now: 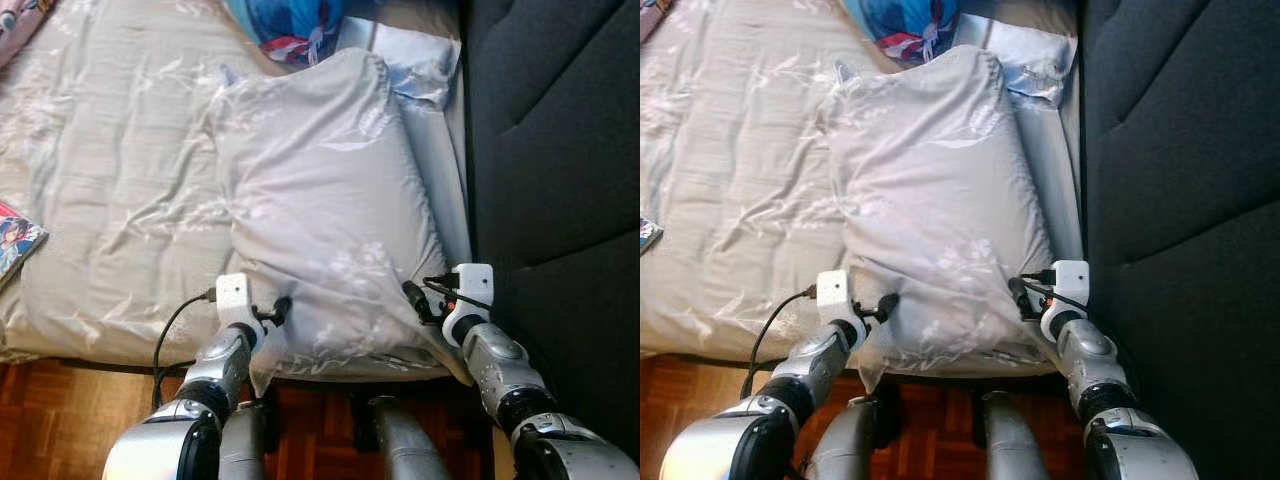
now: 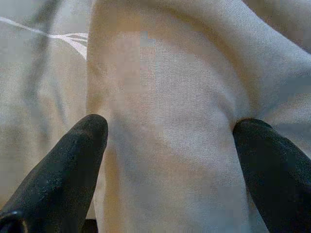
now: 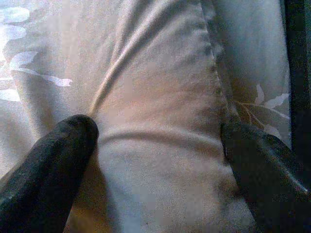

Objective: Clean up the room

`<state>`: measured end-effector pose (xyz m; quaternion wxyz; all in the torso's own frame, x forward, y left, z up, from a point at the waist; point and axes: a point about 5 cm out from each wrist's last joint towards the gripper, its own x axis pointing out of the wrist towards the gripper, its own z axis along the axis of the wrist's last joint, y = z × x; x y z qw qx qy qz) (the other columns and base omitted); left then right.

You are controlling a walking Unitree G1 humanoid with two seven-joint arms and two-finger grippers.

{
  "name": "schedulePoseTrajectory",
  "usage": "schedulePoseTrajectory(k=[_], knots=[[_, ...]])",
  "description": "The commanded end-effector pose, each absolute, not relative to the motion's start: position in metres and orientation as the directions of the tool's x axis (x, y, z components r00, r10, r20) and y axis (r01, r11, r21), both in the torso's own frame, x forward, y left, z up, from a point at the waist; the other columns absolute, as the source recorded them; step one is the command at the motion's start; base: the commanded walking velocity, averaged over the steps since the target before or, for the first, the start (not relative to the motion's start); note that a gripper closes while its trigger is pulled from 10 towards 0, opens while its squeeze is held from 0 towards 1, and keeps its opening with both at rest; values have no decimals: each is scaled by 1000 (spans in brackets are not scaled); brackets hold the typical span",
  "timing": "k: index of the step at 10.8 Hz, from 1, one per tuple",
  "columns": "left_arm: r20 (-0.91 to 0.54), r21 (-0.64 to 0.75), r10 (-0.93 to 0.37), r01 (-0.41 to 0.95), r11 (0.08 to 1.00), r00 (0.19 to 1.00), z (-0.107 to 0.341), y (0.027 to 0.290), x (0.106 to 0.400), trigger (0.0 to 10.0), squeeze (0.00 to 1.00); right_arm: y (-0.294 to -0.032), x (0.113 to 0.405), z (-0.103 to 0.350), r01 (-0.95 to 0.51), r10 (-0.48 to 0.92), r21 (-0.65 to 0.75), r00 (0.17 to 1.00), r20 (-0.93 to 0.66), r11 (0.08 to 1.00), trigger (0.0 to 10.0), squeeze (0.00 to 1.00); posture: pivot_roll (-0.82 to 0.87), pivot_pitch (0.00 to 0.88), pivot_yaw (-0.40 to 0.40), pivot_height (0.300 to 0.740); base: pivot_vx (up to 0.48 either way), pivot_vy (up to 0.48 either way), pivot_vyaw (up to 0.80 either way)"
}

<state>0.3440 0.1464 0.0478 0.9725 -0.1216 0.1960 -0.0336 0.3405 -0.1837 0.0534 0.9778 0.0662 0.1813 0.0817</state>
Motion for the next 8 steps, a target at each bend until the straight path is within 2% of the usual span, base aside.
schedulePoseTrajectory(k=[1,2,8], knots=[[-489,-273,-103,-40,961,866,17,150,321,2000,0,-181,318,23,-133,200,173,863,-464,976,9725,0,-22,584,-43,714,0,0,0],[-484,-285,-103,-45,958,869,16,150,319,0,0,-180,316,20,-143,212,179,857,-470,973,0,0,-25,581,-42,714,0,0,0],[-459,-320,-99,-60,946,883,20,155,323,0,0,-171,311,14,-181,253,193,841,-478,964,0,0,-16,559,-39,714,0,0,0]])
